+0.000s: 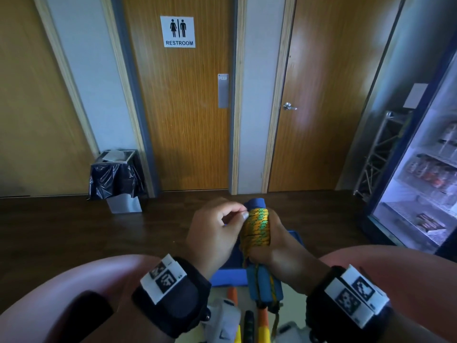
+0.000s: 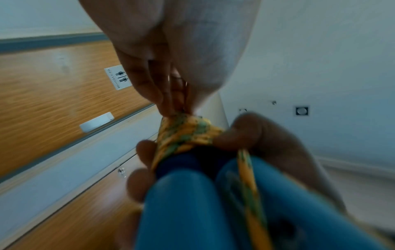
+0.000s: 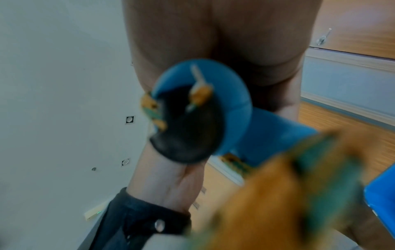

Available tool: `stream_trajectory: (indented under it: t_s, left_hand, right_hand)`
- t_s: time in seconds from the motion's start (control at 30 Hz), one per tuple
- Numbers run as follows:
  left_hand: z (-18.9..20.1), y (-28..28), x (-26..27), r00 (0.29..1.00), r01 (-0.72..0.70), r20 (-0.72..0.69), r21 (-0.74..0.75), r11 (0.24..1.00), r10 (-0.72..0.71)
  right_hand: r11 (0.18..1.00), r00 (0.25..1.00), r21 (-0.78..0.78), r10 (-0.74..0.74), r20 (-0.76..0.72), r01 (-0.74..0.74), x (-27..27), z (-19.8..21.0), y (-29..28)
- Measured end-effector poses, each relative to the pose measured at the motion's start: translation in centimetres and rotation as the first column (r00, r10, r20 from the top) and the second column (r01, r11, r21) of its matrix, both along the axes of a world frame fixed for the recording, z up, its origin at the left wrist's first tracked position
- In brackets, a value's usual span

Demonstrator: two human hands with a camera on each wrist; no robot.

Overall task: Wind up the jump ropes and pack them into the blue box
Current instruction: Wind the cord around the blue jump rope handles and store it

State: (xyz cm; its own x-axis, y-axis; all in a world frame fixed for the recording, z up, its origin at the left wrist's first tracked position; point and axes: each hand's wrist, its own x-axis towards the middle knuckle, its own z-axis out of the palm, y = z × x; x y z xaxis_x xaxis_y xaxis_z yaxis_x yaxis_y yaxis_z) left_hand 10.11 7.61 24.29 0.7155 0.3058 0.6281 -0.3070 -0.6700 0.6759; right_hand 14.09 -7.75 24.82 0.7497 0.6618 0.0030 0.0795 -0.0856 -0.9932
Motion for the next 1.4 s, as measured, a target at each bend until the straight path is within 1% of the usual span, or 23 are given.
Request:
stream_trajectory:
  t_s: [0.07, 0.13, 0.2, 0.3, 0.37, 0.47, 0.6, 0.77, 0.83, 0.87, 0.93, 1.0, 1.07, 1.13, 1.33, 1.4]
  left_hand:
    - [-0.4, -0.3, 0.1, 0.996, -0.047, 0.076, 0.074, 0.996, 0.041]
    - [-1.0, -0.4, 0.2, 0.996, -0.045, 0.076, 0.073, 0.996, 0.040]
    - [-1.4, -0.4, 0.3, 0.999, -0.019, 0.032, 0.011, 1.000, 0.019]
    - [-1.6, -0.6, 0.4, 0.999, 0.022, -0.043, -0.190, 0.981, -0.031]
    - [-1.6, -0.7, 0.4, 0.996, 0.033, -0.066, -0.277, 0.960, -0.054]
    - [-1.3, -0.8, 0.2, 0.993, 0.049, -0.086, -0.314, 0.948, -0.080]
    - [-1.3, -1.2, 0.5, 0.988, 0.045, -0.127, -0.330, 0.943, -0.092]
    - [-1.4, -1.8, 1.1, 0.981, 0.065, -0.137, -0.425, 0.903, -0.135]
    - [-1.3, -2.1, 1.1, 0.979, 0.062, -0.150, -0.426, 0.902, -0.138]
    - [-1.3, -2.2, 1.1, 0.979, 0.055, -0.157, -0.406, 0.912, -0.129]
    - [-1.3, -2.2, 1.0, 0.979, 0.035, -0.180, -0.294, 0.955, -0.092]
    - [-1.4, -1.9, 0.9, 0.975, 0.042, -0.208, -0.142, 0.989, -0.071]
    - [-1.4, -1.8, 0.8, 0.969, 0.057, -0.237, -0.068, 0.996, -0.071]
    - [-1.3, -1.9, 0.7, 0.965, 0.047, -0.256, -0.070, 0.996, -0.063]
    - [-1.4, -2.4, 1.3, 0.948, 0.021, -0.301, -0.260, 0.965, -0.101]
    - [-1.7, -2.5, 1.5, 0.932, 0.041, -0.335, -0.284, 0.958, -0.140]
  right_hand:
    - [0.999, 0.999, -0.011, -0.032, 0.023, 0.032, 0.0, 0.2, 0.6]
    - [0.997, 0.997, -0.041, -0.063, 0.051, 0.065, 0.1, 0.2, 1.2]
    - [0.992, 0.992, -0.066, -0.099, 0.078, 0.104, 0.0, 0.2, 1.6]
    - [0.983, 0.981, -0.096, -0.142, 0.135, 0.156, -0.1, 0.0, 2.0]
    - [0.968, 0.968, -0.163, -0.156, 0.198, 0.190, -0.1, 0.1, 2.1]
    - [0.934, 0.937, -0.263, -0.151, 0.315, 0.240, -0.2, 0.3, 2.0]
    - [0.893, 0.892, -0.341, -0.127, 0.434, 0.293, -0.2, 0.7, 1.8]
    - [0.856, 0.841, -0.370, -0.126, 0.527, 0.360, 0.5, 0.6, 1.7]
    - [0.846, 0.823, -0.377, -0.119, 0.556, 0.377, 0.8, 0.7, 1.6]
    - [0.846, 0.823, -0.380, -0.114, 0.556, 0.374, 1.0, 0.7, 1.5]
    - [0.854, 0.849, -0.390, -0.105, 0.518, 0.343, 1.2, 0.6, 1.2]
    - [0.865, 0.891, -0.406, -0.097, 0.444, 0.296, 1.4, 0.5, 0.9]
    - [0.878, 0.925, -0.407, -0.096, 0.368, 0.253, 1.6, 0.5, 0.7]
    - [0.880, 0.940, -0.414, -0.094, 0.327, 0.232, 1.7, 0.4, 0.6]
    - [0.852, 0.935, -0.457, -0.099, 0.340, 0.256, 2.4, -0.2, 0.4]
    - [0.844, 0.934, -0.465, -0.111, 0.340, 0.269, 2.5, -0.5, 0.2]
